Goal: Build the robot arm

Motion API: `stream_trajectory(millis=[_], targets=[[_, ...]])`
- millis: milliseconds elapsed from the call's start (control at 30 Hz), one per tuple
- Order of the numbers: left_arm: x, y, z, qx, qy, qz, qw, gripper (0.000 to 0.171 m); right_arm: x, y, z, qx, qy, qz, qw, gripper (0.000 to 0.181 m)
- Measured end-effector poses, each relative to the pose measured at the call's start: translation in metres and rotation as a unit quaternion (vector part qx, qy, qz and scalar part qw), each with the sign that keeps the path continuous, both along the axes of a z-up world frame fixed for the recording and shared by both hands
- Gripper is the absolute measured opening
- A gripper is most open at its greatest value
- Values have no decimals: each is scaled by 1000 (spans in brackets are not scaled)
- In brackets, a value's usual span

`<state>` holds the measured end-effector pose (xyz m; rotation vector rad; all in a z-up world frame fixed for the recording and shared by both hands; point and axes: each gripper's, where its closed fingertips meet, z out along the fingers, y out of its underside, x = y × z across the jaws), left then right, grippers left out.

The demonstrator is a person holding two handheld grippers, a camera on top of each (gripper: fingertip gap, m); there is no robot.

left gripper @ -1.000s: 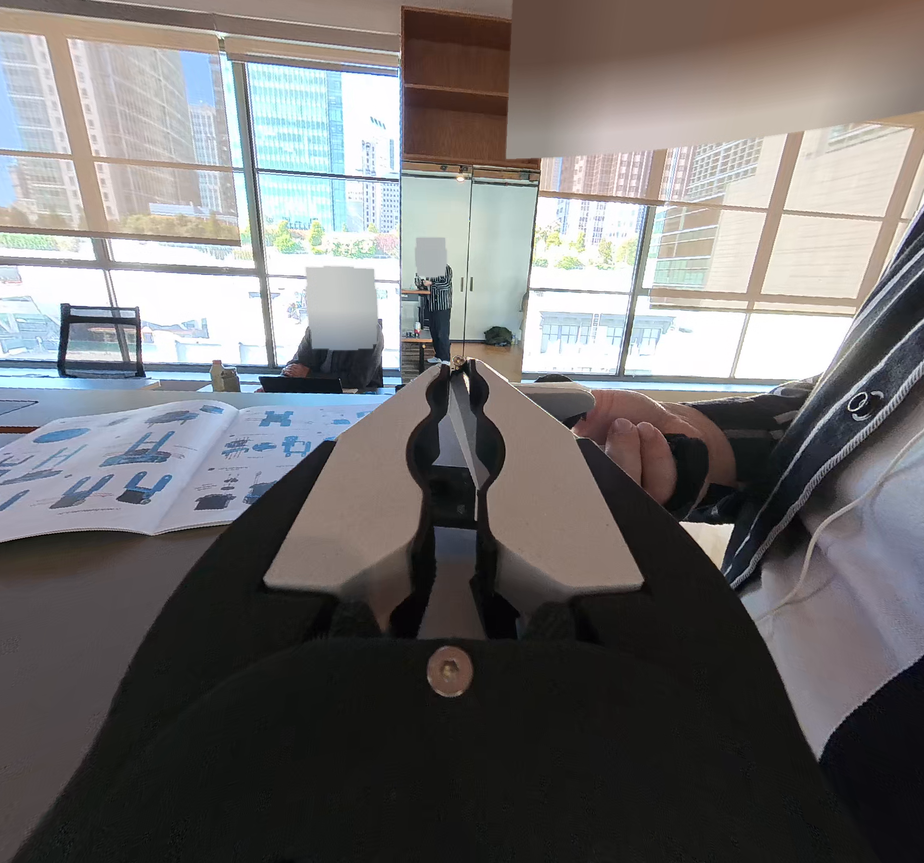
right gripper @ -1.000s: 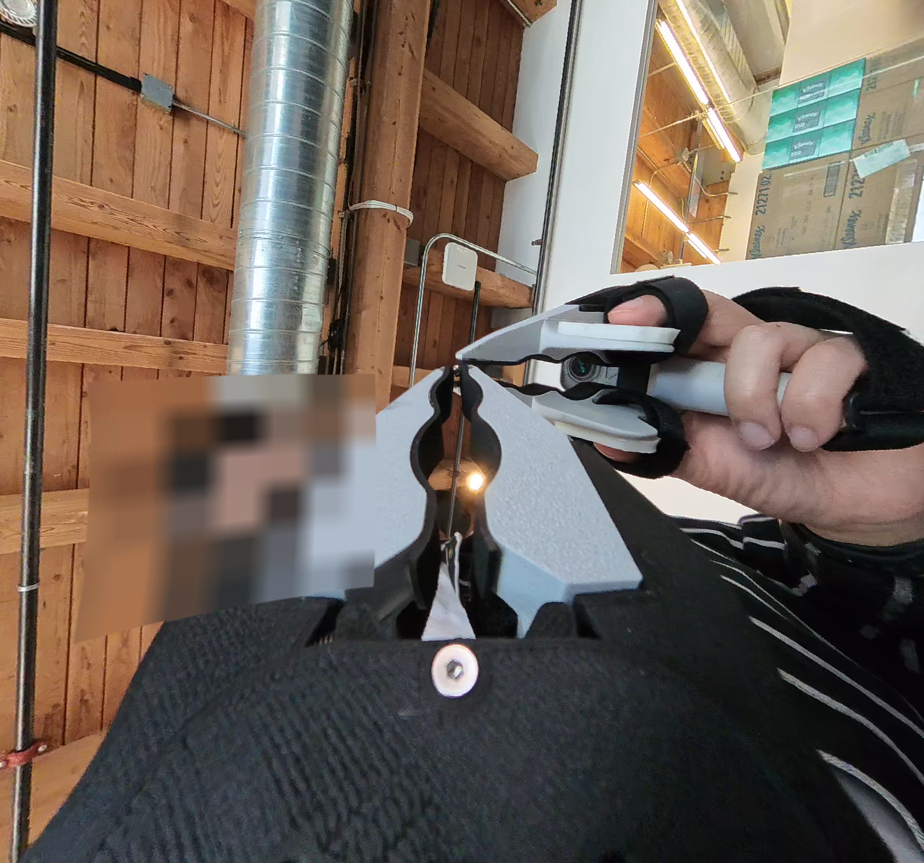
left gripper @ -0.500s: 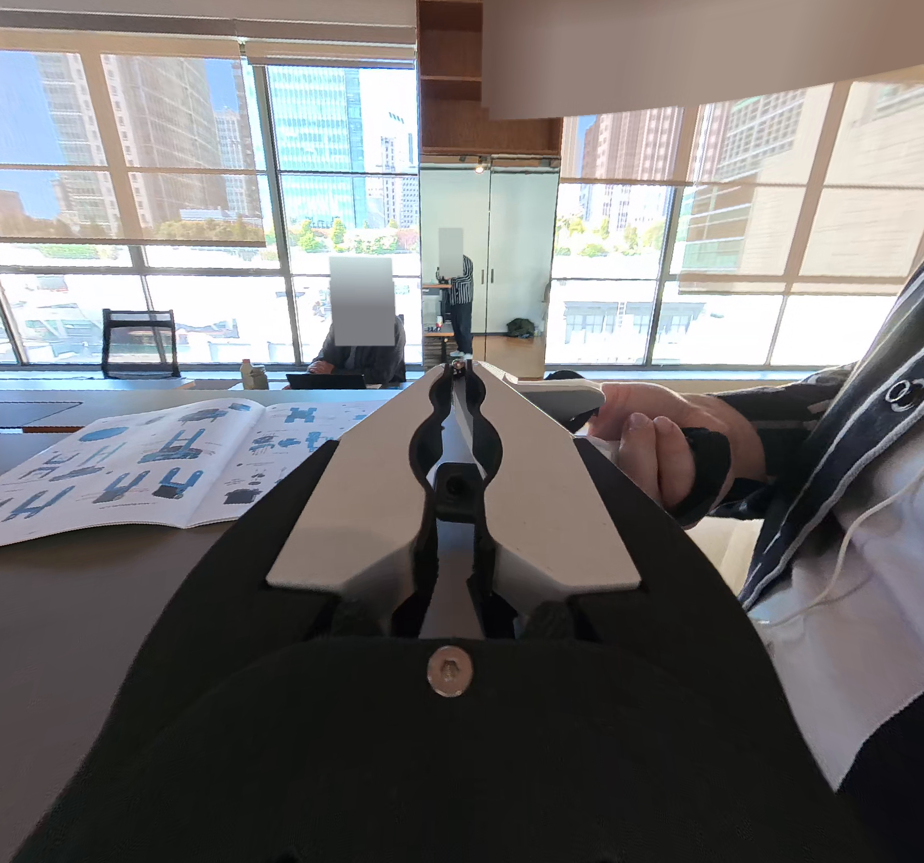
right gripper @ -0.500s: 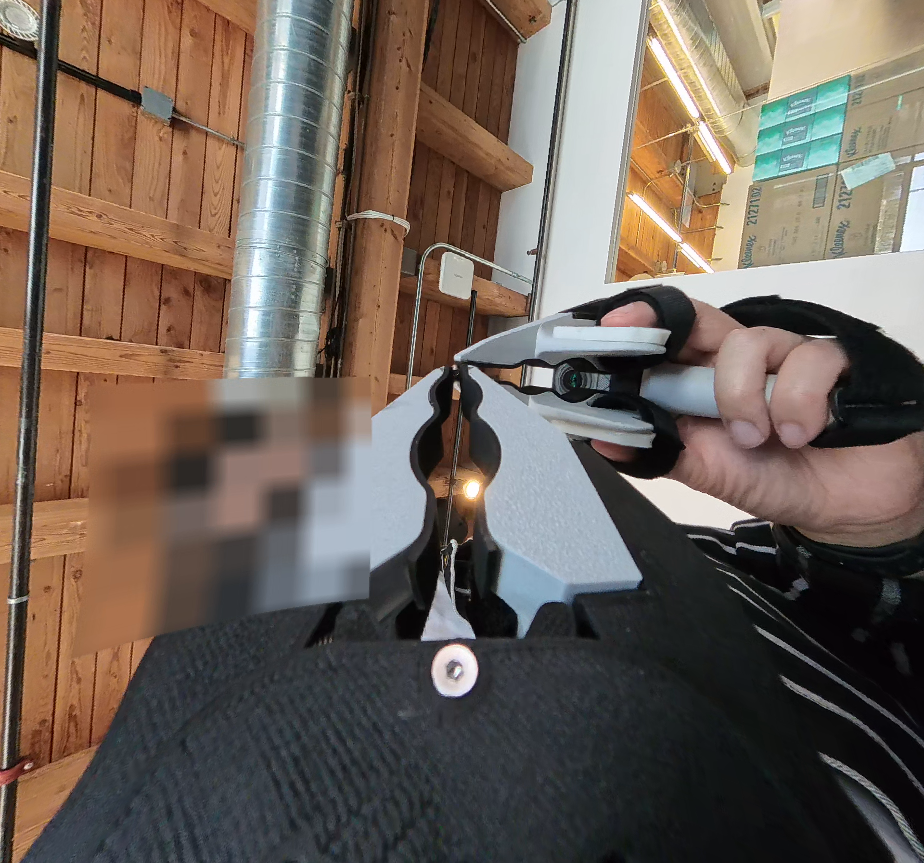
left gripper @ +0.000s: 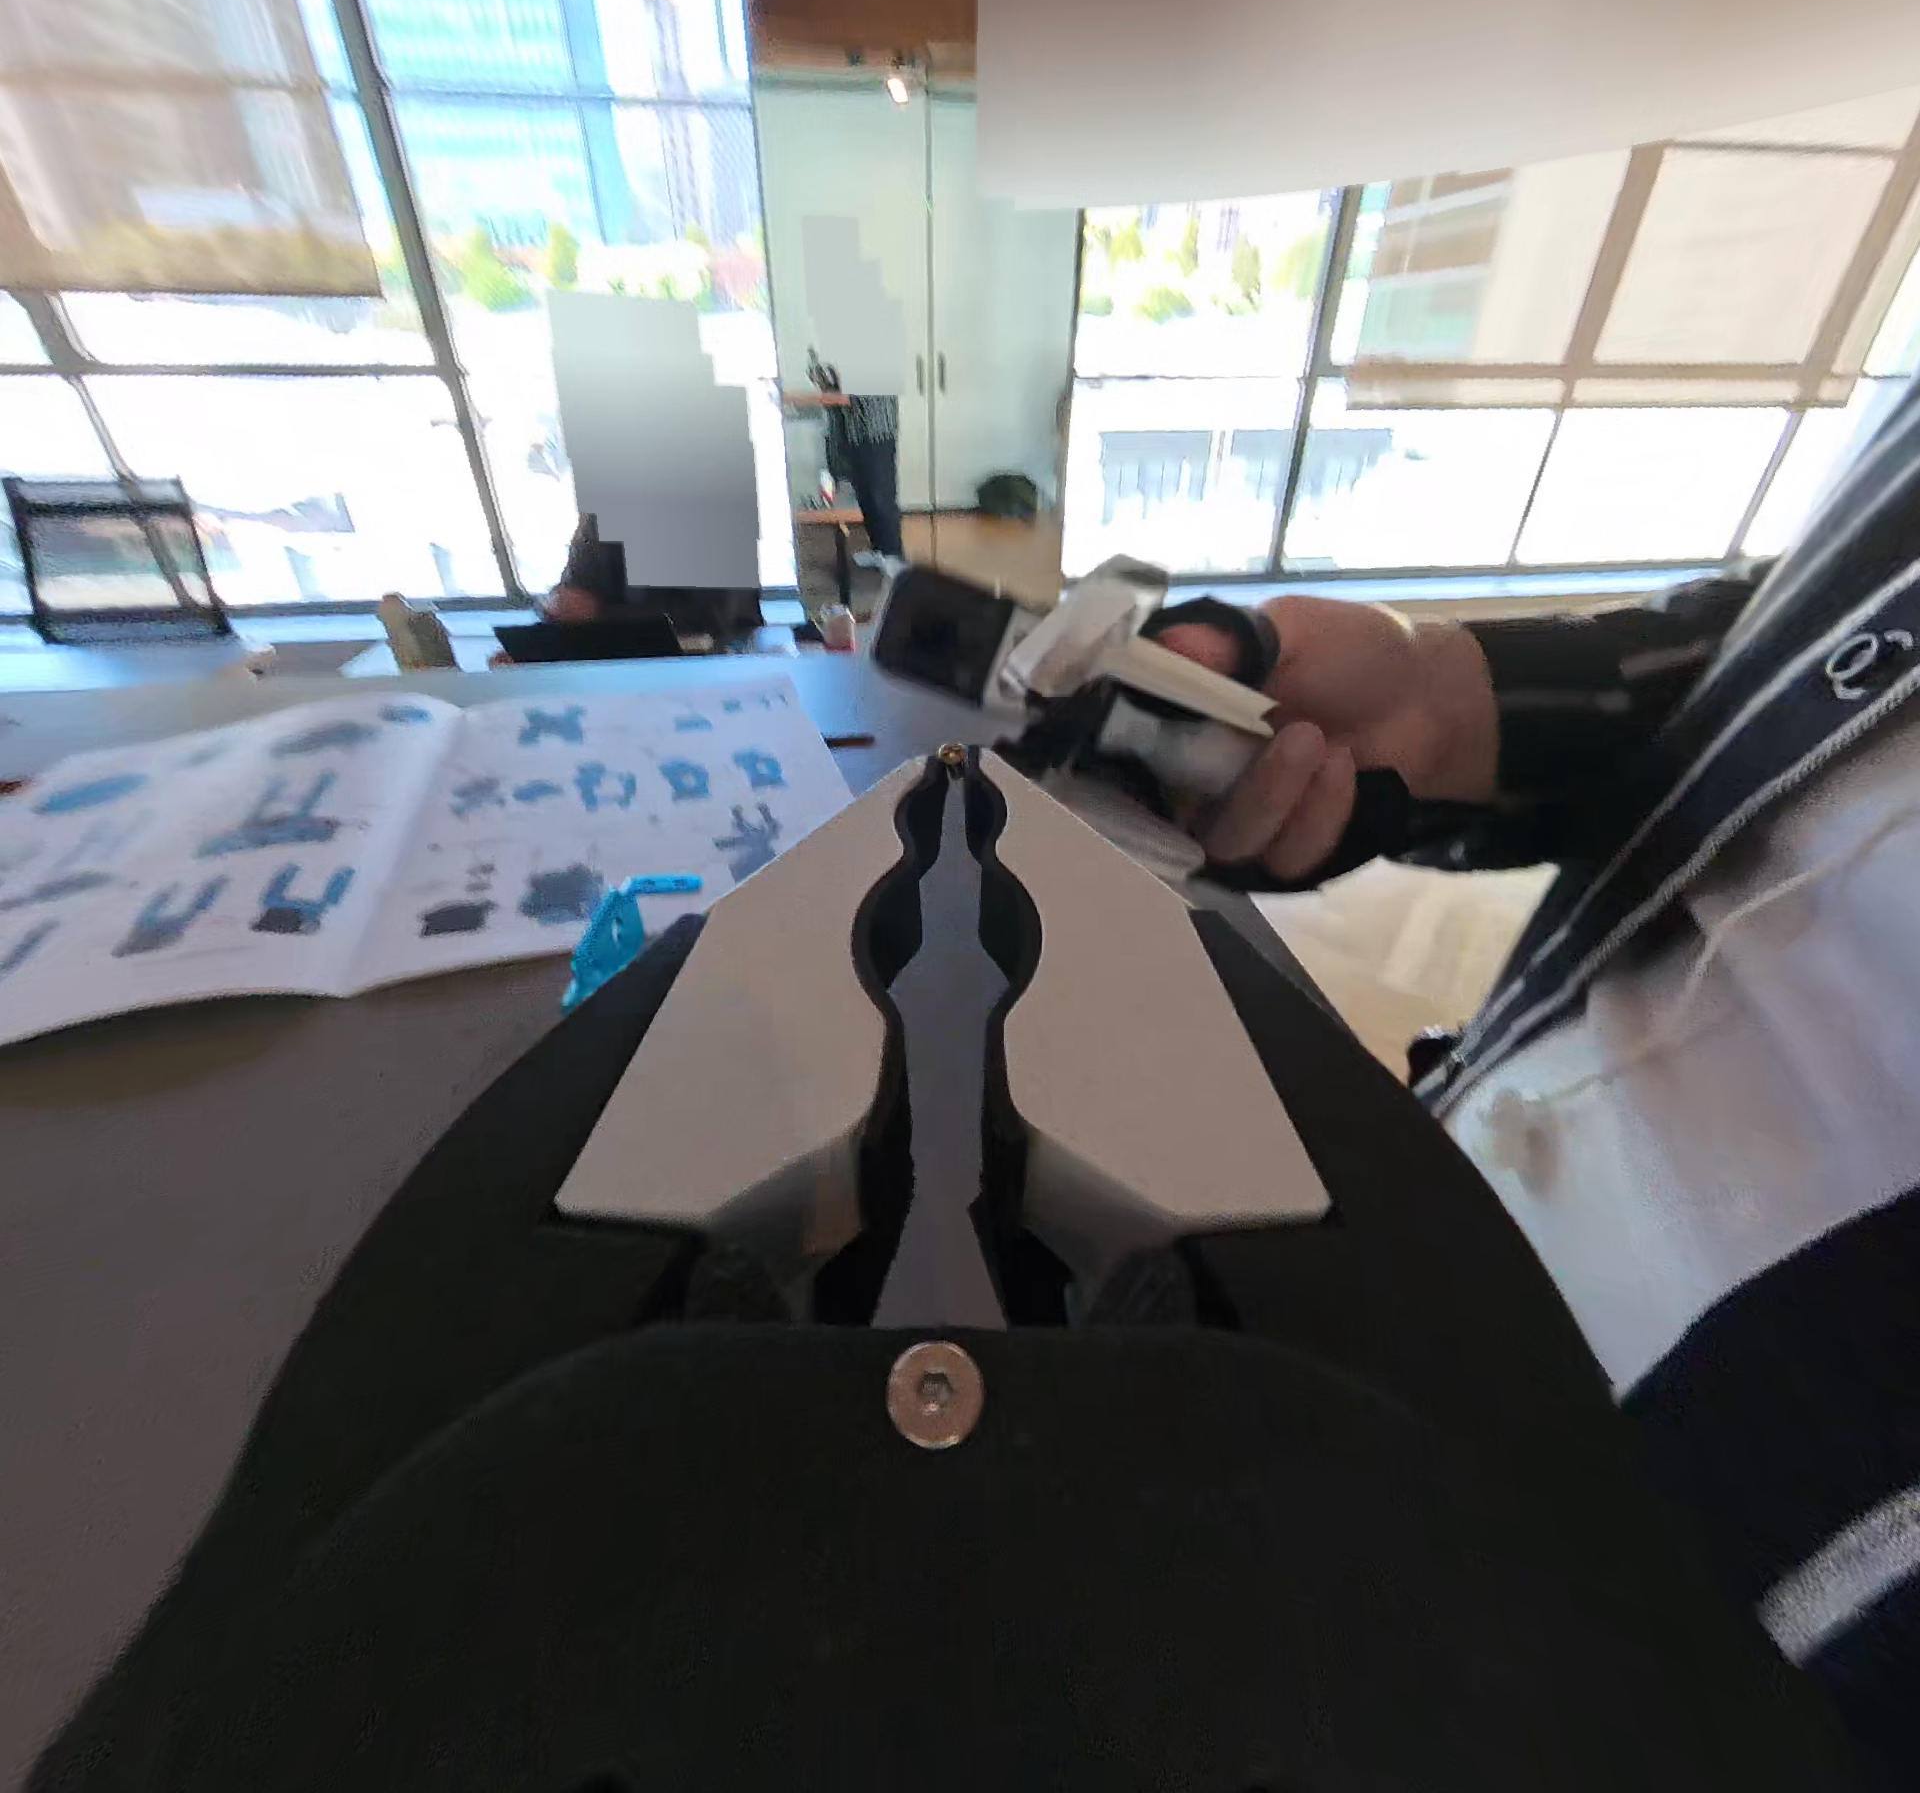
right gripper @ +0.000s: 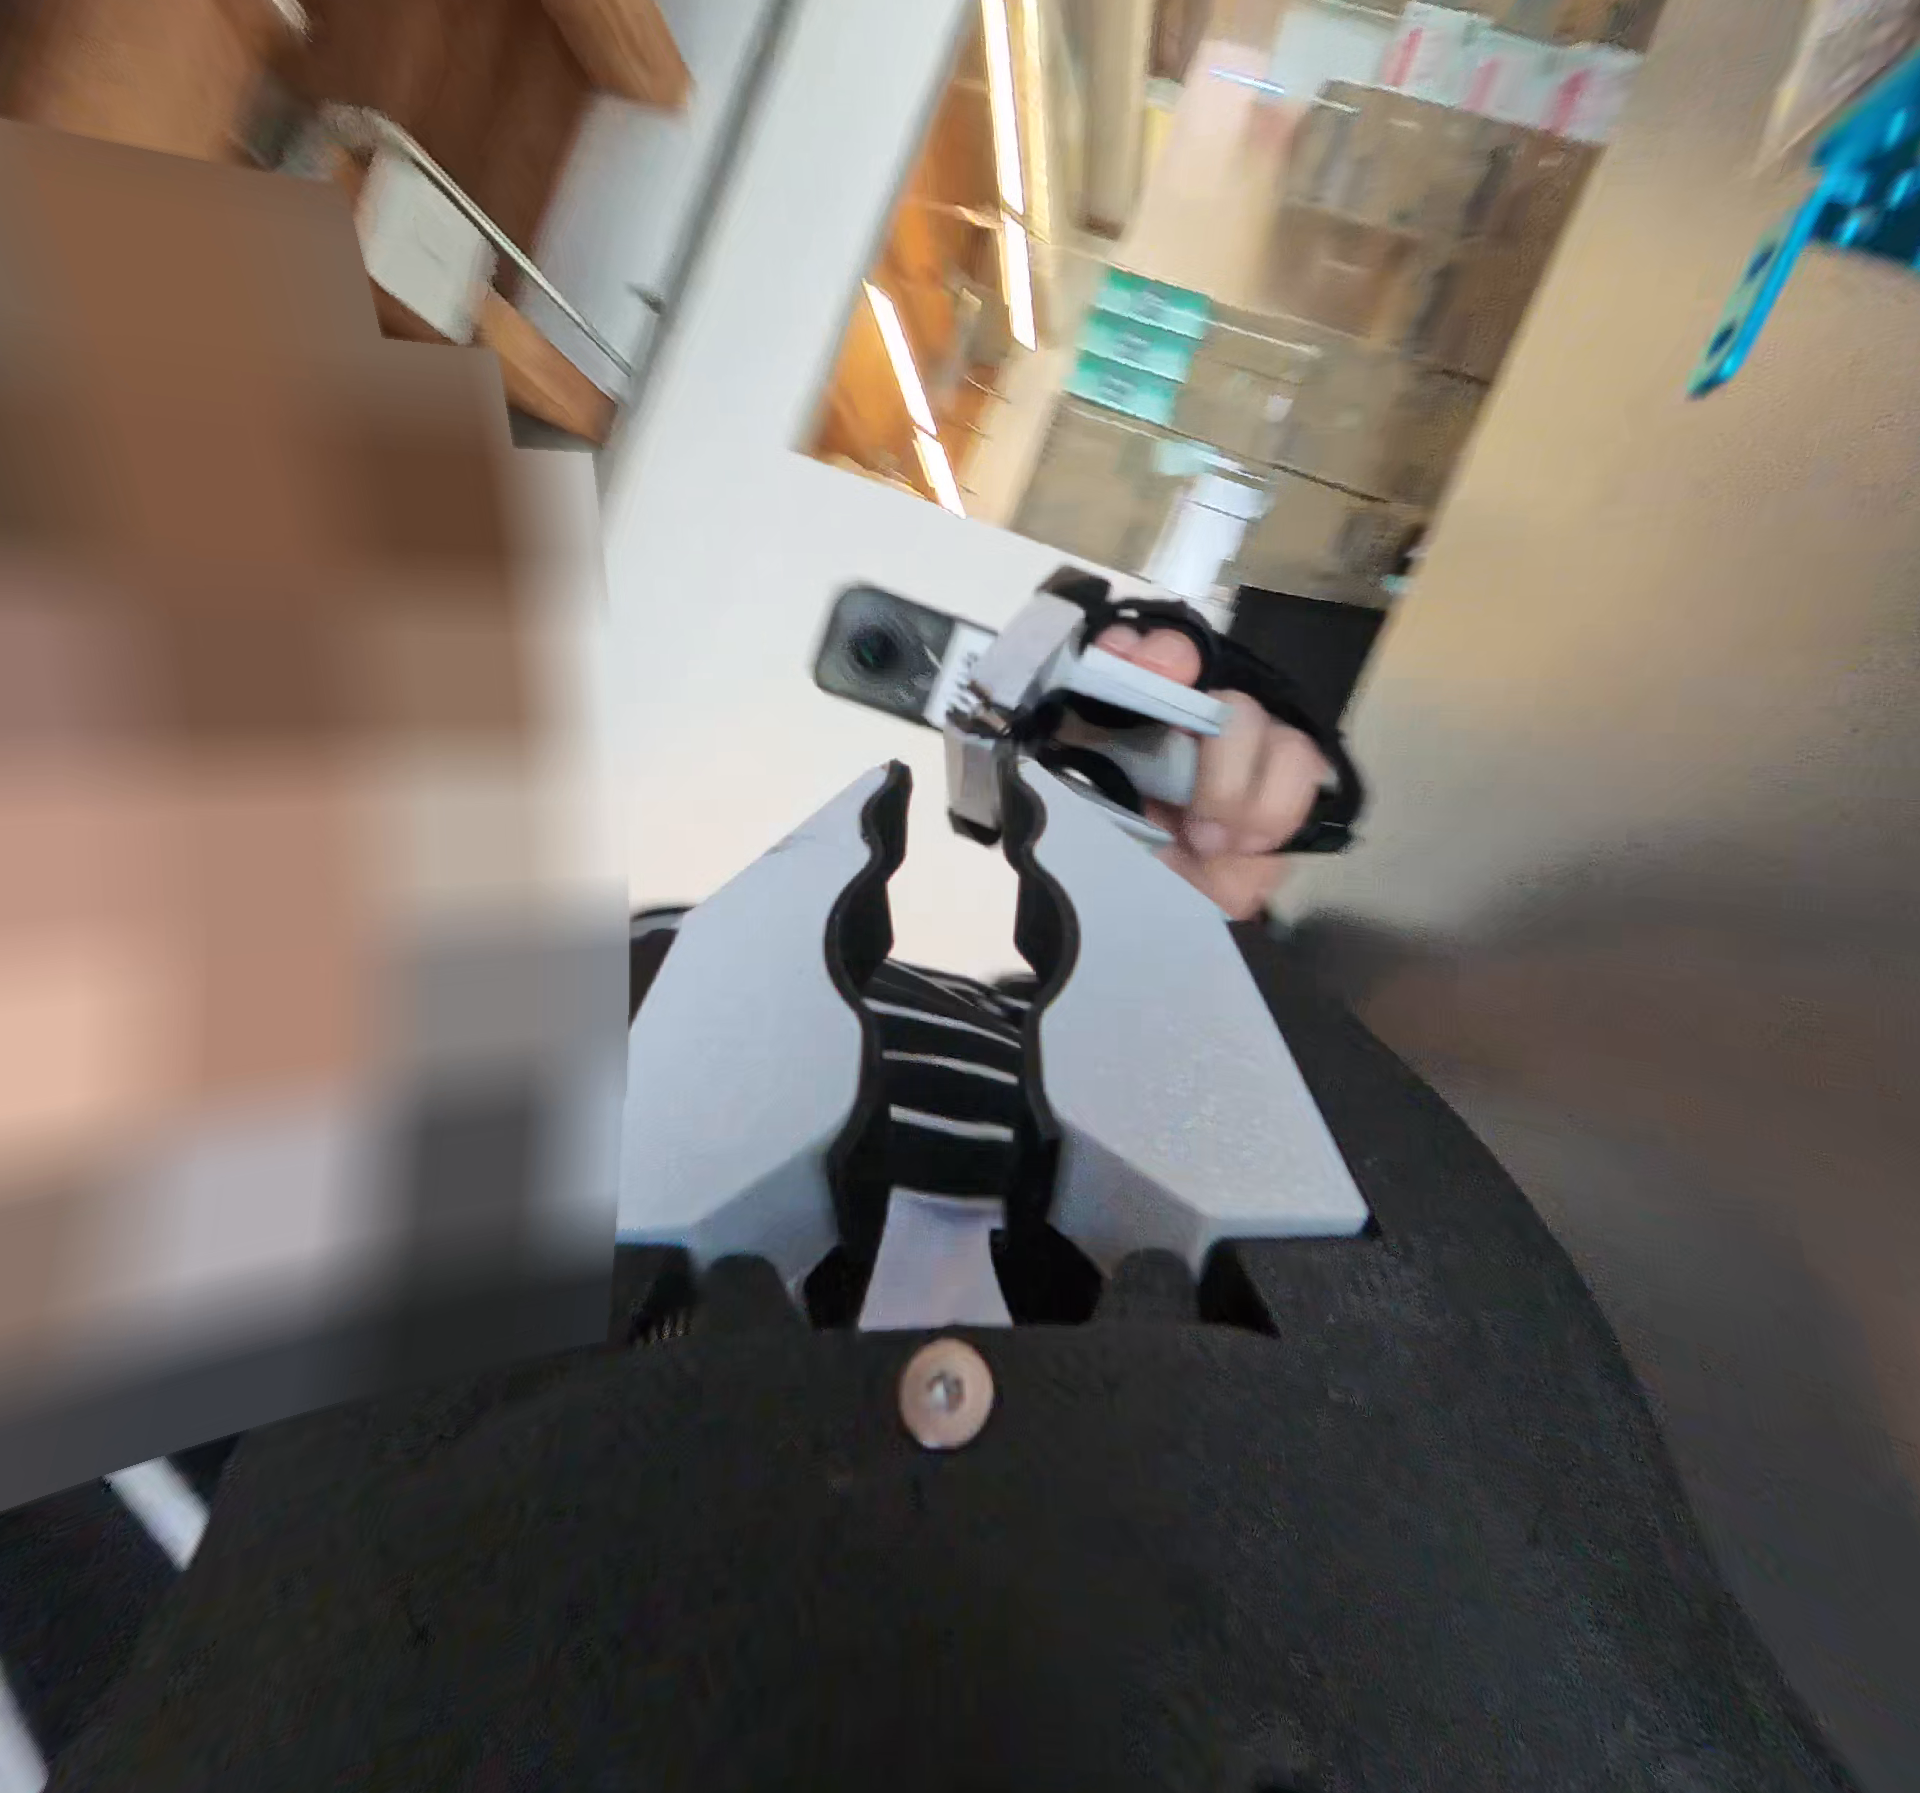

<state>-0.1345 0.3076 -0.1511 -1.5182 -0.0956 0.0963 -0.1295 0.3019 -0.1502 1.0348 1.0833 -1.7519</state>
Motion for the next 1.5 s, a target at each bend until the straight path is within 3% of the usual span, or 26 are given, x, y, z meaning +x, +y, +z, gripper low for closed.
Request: stream_trajectory(millis=[33, 100, 200, 367, 467, 533, 633, 933, 1100, 1133, 1200, 1333, 1500], targets=[[-1, 0, -6, -18, -11, -8, 1000, 1, 3, 0, -6, 57, 44, -3, 997, 15], [-1, -2, -17, -49, -28, -22, 998, 2, 3, 2, -23, 185, 142, -16, 972, 12], [2, 0, -35, -98, -39, -37, 994, 2, -4, 7, -44, 338, 272, -38, 900, 13], [1, 4, -51, -156, 1, -15, 988, 2, -8, 9, -50, 426, 360, -26, 829, 11], [4, 5, -57, -174, 7, -22, 984, 2, -6, 11, -48, 458, 448, -21, 767, 12], [5, 6, -60, -182, 12, -25, 983, 2, -1, 11, -56, 479, 485, 4, 731, 12], [8, 8, -61, -186, 25, -30, 982, 2, -1, 14, -77, 513, 498, 36, 698, 13], [13, 11, -69, -205, 30, -41, 977, 0, -2, 15, -77, 496, 496, 22, 712, 12], [10, 13, -73, -205, 16, -38, 978, 0, -1, 18, -78, 472, 468, 8, 748, 12], [9, 13, -76, -212, 12, -36, 977, 0, -3, 20, -83, 482, 462, 8, 745, 12], [3, 12, -84, -230, 8, -25, 973, 0, -11, 30, -91, 512, 458, 0, 727, 12], [-14, 3, -99, -262, -3, 15, 965, 0, -11, 36, -93, 502, 436, -11, 746, 12], [-33, -8, -101, -255, -58, 50, 964, 0, -29, 44, -101, 524, 401, -36, 751, 12]])
